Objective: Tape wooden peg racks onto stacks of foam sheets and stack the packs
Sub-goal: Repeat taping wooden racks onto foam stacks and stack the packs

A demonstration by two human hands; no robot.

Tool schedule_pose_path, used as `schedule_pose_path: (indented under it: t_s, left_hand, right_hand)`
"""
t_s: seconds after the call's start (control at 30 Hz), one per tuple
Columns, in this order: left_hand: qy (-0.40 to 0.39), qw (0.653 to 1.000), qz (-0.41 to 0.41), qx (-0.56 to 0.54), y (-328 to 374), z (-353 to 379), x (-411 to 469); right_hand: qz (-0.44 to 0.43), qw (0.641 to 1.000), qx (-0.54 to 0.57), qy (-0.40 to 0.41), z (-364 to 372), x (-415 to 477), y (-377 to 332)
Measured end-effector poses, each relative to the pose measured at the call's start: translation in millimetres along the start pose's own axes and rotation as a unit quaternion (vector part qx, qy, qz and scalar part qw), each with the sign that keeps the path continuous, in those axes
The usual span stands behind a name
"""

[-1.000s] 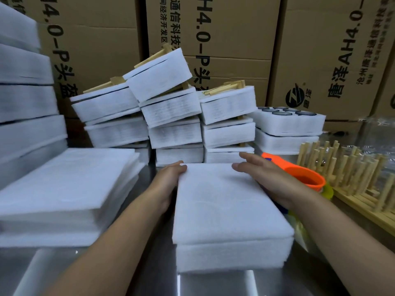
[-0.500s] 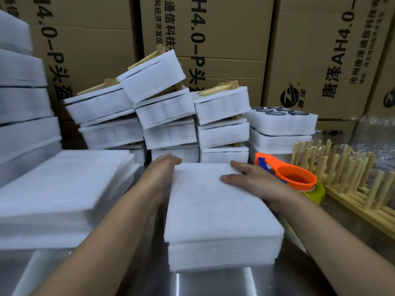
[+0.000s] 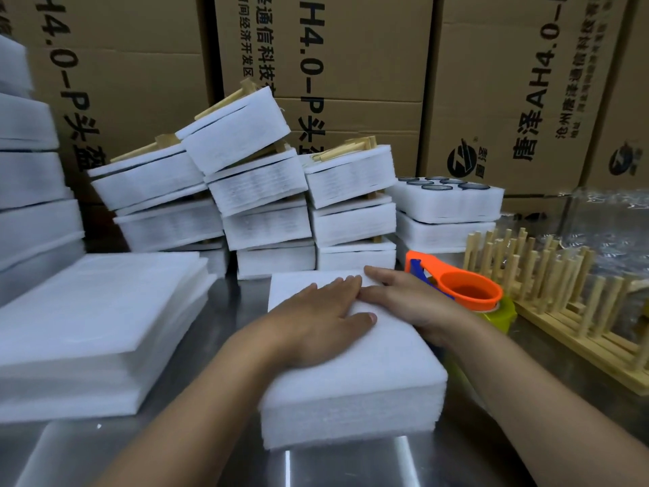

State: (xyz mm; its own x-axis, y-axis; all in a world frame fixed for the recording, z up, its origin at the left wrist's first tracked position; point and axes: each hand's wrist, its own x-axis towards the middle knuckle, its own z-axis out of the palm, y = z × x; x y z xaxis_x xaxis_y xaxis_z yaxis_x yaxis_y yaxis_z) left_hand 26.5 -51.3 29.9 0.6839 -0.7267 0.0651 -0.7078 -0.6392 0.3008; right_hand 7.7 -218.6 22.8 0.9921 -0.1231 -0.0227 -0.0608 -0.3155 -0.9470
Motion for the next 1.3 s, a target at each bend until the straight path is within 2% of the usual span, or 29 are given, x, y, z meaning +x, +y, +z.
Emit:
schedule_pose_path:
  t_s: [0.07, 0.13, 0.17, 0.23, 0.3, 0.33, 0.43, 0.5, 0.7, 0.8, 1.0, 1.1, 1.2, 1.3]
  left_hand:
    - [-0.016, 1.0, -0.001, 0.018, 2.4, -1.0, 0.3]
    - [-0.028, 0.999, 0.001, 0.025, 3.2, -2.2, -0.6]
    - [-0.034, 0.999, 0.001, 0.026, 3.6, -2.9, -1.7]
    - [-0.04, 0.999, 0.0, 0.023, 4.3, -3.9, -3.0]
    - [-0.041, 0.999, 0.0, 0.019, 5.5, -4.8, -3.9]
    - [-0.04, 0.999, -0.001, 0.017, 5.8, -4.7, -4.1]
    - [-0.035, 0.999, 0.0, 0.013, 5.7, -4.4, -4.3]
    - [-0.034, 0.999, 0.002, 0.013, 5.3, -4.3, -4.3]
    - [-0.037, 0.999, 0.002, 0.022, 3.7, -3.7, -2.8]
    - [-0.038, 0.999, 0.002, 0.026, 2.2, -2.7, -2.5]
    - [-0.04, 0.999, 0.005, 0.02, 0.4, -2.4, -1.1]
    - [-0.041, 0.999, 0.005, 0.02, -0.7, -2.1, -1.0]
    - [-0.039, 0.999, 0.005, 0.022, -1.0, -1.6, -0.8]
    - [-0.036, 0.999, 0.005, 0.023, -0.8, -1.7, -0.8]
  right_hand:
    - [-0.037, 0.997, -0.002, 0.063, -3.7, -3.5, -7.6]
    - [-0.107, 0.978, 0.039, 0.175, -11.9, -7.7, -16.3]
    - [-0.142, 0.958, 0.04, 0.247, -18.9, -10.1, -19.5]
    - [-0.186, 0.897, -0.037, 0.399, -37.3, -12.1, -19.0]
    - [-0.168, 0.834, -0.143, 0.506, -57.0, -10.4, -10.8]
    - [-0.135, 0.817, -0.172, 0.533, -67.4, -8.4, -4.8]
    - [0.01, 0.825, -0.193, 0.53, -91.2, -1.9, 13.5]
    - [0.074, 0.835, -0.189, 0.511, -98.1, 2.3, 22.5]
    - [0.071, 0.836, -0.167, 0.519, -99.1, 4.7, 32.7]
    - [0.032, 0.827, -0.192, 0.528, -94.9, 5.8, 31.1]
    - [-0.156, 0.772, -0.217, 0.577, -83.4, 1.1, 16.4]
    - [-0.237, 0.765, -0.213, 0.56, -73.0, -6.5, 5.5]
    - [-0.316, 0.779, -0.153, 0.519, -57.7, -17.2, -10.4]
    - [-0.344, 0.82, -0.058, 0.453, -43.5, -29.6, -27.2]
